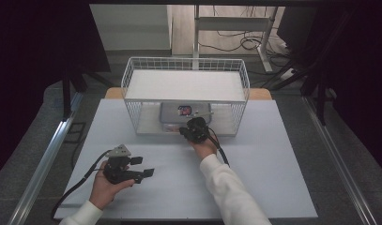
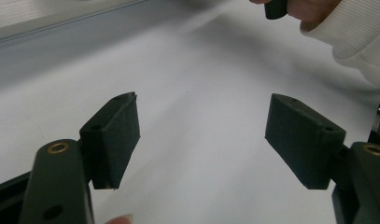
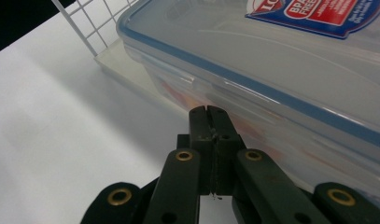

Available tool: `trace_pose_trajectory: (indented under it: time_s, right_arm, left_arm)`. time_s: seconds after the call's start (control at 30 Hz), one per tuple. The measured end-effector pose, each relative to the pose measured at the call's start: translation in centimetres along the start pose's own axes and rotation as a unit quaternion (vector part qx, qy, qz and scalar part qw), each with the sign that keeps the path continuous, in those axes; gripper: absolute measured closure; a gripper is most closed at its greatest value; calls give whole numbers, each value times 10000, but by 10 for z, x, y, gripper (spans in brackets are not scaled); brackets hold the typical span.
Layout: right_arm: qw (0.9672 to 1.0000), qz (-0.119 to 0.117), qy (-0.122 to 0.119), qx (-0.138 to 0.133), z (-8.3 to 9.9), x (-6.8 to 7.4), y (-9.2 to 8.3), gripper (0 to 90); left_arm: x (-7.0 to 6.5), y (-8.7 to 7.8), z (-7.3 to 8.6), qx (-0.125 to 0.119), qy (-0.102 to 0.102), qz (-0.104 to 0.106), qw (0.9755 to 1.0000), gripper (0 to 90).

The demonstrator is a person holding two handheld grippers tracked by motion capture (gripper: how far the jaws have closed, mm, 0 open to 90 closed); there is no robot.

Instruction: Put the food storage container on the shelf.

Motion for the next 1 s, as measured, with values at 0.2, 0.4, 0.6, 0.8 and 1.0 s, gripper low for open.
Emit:
trace_pose_trajectory:
  time_s: [0.2, 0.4, 0.6, 0.8, 1.0]
  right_arm:
    - [9995, -88, -311, -48, 7, 7, -35, 889]
    - [9984, -130, -553, 13, 29, 6, -84, 889]
    - [9971, -253, -718, 67, 60, 4, -128, 886]
    - [9967, -342, -737, 27, 81, -3, -150, 536]
    - [9967, -378, -717, -23, 79, 4, -149, 311]
  left_arm:
    - [-1, -1, 2, 25, 66, -65, 10000, 256]
    - [-3, -2, 2, 10, 18, -69, 10000, 256]
    - [-2, -1, 2, 30, -1, -79, 10000, 254]
    - [0, 0, 1, -5, -32, -83, 10000, 253]
    - [1, -1, -1, -31, -59, -90, 9999, 252]
Point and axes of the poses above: each handheld gripper's, and its own axes: y roughly forward along the jaws, z roughly out of its underside, x roughly to its left, the point moved 6 cm from there along y, roughly forward along the jaws, and after that the axes turned 1 degree about -z, right-handed, at the moved point
